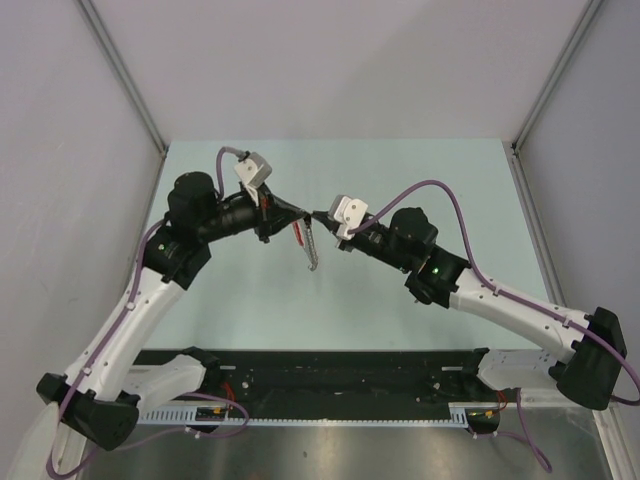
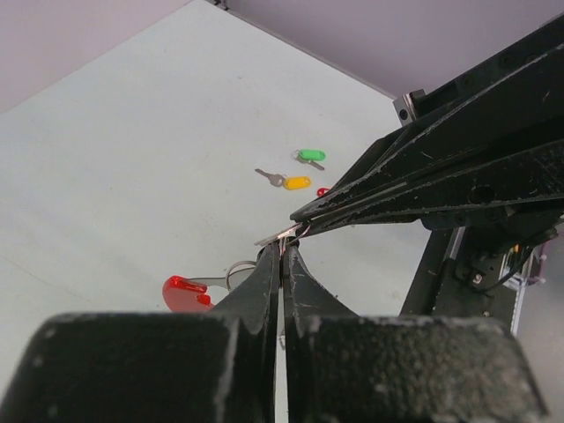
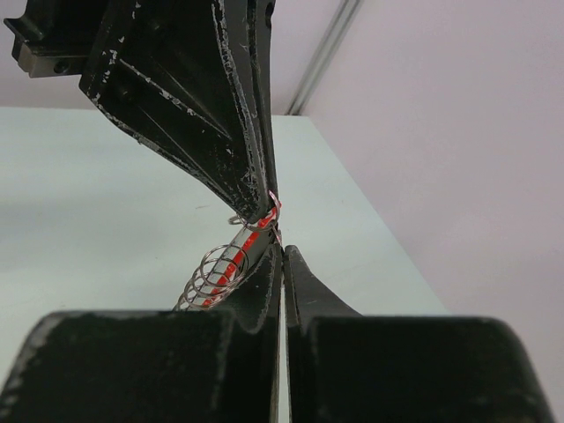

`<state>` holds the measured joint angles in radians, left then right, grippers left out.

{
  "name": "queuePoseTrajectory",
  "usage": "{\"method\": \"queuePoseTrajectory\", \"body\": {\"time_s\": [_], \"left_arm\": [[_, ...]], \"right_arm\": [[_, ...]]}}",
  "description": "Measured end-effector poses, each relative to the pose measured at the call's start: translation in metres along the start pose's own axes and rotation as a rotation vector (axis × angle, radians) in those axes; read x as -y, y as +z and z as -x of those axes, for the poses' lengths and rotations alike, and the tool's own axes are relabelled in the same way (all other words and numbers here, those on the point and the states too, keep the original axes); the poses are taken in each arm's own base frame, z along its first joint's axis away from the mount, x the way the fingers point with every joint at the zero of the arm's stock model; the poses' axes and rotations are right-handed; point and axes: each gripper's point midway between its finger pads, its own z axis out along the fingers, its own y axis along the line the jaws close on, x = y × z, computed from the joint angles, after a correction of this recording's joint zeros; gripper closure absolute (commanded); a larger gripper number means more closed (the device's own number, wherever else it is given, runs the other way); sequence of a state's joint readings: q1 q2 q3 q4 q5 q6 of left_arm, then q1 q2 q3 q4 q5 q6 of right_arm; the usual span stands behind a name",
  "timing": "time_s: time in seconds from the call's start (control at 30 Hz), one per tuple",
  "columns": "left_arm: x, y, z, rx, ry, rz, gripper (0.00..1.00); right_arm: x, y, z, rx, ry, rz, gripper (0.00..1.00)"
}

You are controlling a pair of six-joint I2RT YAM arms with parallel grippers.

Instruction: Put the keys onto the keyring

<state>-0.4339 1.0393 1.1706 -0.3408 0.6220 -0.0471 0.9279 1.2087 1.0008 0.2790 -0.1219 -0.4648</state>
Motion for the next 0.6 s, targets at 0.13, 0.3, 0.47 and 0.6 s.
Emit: {"method": "queuePoseTrajectory", "body": {"time_s": [0.13, 0.3, 0.47, 0.6], "left_arm": [[0.0008, -0.0014, 0.0002, 0.065, -0.032, 0.013, 1.0], [-0.0025, 0.0025, -0.0015, 0.171, -0.101, 0.023, 1.0], [-0.0039, 0.0007, -0.0013, 0.257, -0.136, 0.04, 0.99], [-0.0025, -0.0038, -0.0012, 0.32, -0.156, 0.048, 1.0]], "right_arm": [[-0.0018, 0.0004, 0.0021, 0.009, 0.0, 0.009, 1.0], [-0.0026, 0.0005, 0.0006, 0.004, 0.012, 0.01, 1.0], [-0.0011, 0.0004, 0.0005, 0.002, 0.023, -0.001, 1.0], [-0.0023, 0.0012, 0.0027, 0.011, 0.029, 0.0, 1.0]]}}
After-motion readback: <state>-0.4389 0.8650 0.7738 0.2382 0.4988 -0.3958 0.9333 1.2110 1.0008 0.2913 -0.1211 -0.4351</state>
